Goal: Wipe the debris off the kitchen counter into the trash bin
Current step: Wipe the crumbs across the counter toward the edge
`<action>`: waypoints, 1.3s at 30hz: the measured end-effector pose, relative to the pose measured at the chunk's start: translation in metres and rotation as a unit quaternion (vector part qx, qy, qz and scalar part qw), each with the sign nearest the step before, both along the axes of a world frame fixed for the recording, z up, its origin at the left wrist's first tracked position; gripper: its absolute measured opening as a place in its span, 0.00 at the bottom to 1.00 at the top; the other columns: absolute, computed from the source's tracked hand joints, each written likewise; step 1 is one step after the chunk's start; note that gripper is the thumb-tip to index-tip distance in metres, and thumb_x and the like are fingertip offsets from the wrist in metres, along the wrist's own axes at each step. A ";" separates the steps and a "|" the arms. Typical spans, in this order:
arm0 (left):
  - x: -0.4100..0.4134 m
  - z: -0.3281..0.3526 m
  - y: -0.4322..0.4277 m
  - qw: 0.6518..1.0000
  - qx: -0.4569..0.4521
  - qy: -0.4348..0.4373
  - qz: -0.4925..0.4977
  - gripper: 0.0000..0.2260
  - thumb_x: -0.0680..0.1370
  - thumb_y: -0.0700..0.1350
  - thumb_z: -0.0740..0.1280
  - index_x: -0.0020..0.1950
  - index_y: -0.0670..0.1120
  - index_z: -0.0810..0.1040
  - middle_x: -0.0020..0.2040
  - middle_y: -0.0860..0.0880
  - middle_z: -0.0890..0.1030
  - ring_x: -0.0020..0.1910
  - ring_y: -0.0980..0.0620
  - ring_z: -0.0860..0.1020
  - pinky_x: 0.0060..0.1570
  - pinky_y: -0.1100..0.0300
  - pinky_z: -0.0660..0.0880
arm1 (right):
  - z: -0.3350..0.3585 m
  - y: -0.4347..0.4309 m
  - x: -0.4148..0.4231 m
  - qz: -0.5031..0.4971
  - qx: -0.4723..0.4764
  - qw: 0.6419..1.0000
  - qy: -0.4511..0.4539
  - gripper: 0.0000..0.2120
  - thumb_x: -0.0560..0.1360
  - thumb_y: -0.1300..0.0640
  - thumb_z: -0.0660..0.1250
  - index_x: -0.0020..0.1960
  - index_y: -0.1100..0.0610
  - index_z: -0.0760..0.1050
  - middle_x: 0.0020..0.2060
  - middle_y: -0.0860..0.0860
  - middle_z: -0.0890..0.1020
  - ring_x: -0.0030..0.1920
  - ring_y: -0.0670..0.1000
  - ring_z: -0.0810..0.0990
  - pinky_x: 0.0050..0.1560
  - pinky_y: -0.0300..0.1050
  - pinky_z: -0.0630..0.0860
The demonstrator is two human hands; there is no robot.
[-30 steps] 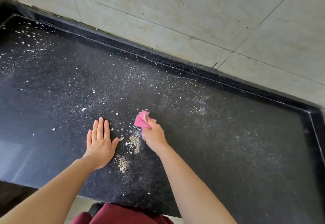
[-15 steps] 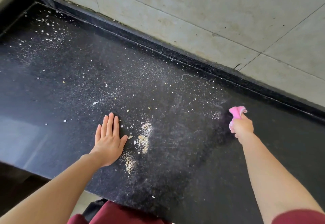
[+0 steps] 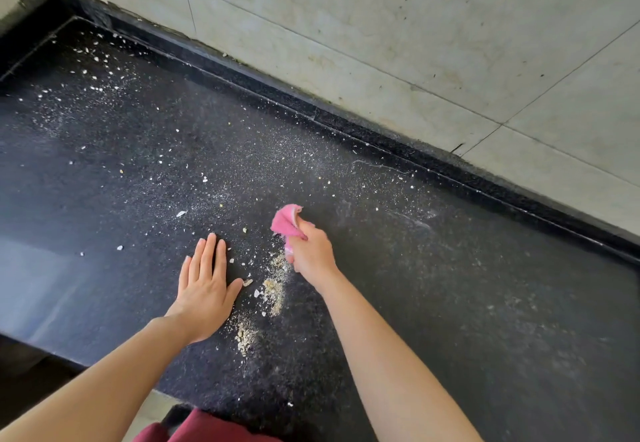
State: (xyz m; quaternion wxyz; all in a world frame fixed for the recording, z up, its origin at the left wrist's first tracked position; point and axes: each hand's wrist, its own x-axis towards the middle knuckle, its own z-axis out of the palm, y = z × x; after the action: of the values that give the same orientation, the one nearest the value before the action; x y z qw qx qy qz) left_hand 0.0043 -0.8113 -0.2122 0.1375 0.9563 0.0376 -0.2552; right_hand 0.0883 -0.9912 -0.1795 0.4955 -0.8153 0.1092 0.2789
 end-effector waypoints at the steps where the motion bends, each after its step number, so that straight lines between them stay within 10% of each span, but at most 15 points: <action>1: -0.002 0.002 -0.001 1.000 -0.007 -0.016 0.005 0.32 0.81 0.58 0.43 0.77 0.42 0.36 0.77 0.46 0.34 0.76 0.48 0.33 0.74 0.50 0.35 | 0.001 -0.007 0.003 -0.022 0.013 1.000 -0.005 0.24 0.79 0.62 0.53 0.68 0.40 0.68 0.36 0.48 0.75 0.30 0.47 0.69 0.29 0.39 0.65; 14: 0.100 -0.004 -0.019 0.991 0.039 -0.036 0.119 0.31 0.81 0.56 0.41 0.76 0.38 0.34 0.75 0.40 0.30 0.75 0.43 0.31 0.73 0.49 0.34 | -0.031 -0.280 0.100 -0.307 -0.272 0.912 0.019 0.19 0.68 0.52 0.55 0.57 0.48 0.75 0.51 0.60 0.82 0.42 0.56 0.76 0.45 0.50 0.73; 20: 0.102 -0.003 -0.021 0.992 0.040 0.009 0.123 0.31 0.80 0.57 0.37 0.75 0.39 0.32 0.75 0.41 0.30 0.75 0.44 0.32 0.74 0.49 0.34 | -0.013 -0.196 0.084 -0.262 -0.249 0.932 0.000 0.30 0.76 0.65 0.53 0.75 0.45 0.61 0.63 0.60 0.72 0.59 0.63 0.74 0.58 0.52 0.71; 31: 0.112 0.015 -0.024 0.988 0.064 0.088 0.111 0.31 0.81 0.57 0.38 0.74 0.39 0.29 0.75 0.41 0.28 0.75 0.43 0.31 0.74 0.48 0.34 | -0.007 -0.053 0.061 -0.053 -0.020 0.998 0.008 0.22 0.79 0.59 0.53 0.67 0.38 0.69 0.40 0.50 0.76 0.32 0.47 0.72 0.32 0.40 0.68; 39: 0.112 0.016 -0.024 0.988 0.054 0.086 0.113 0.30 0.80 0.56 0.37 0.72 0.39 0.27 0.74 0.40 0.27 0.74 0.42 0.30 0.74 0.48 0.34 | -0.006 -0.229 0.110 -0.299 -0.286 0.910 -0.030 0.22 0.71 0.58 0.58 0.65 0.50 0.73 0.51 0.59 0.82 0.51 0.61 0.81 0.47 0.49 0.74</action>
State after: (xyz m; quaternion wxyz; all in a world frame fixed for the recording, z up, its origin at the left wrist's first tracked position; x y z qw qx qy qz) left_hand 0.1165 -0.8356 -0.1962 0.1103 0.9265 0.1711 -0.3164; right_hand 0.1987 -1.2206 -0.1851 0.3045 -0.8594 0.4078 0.0499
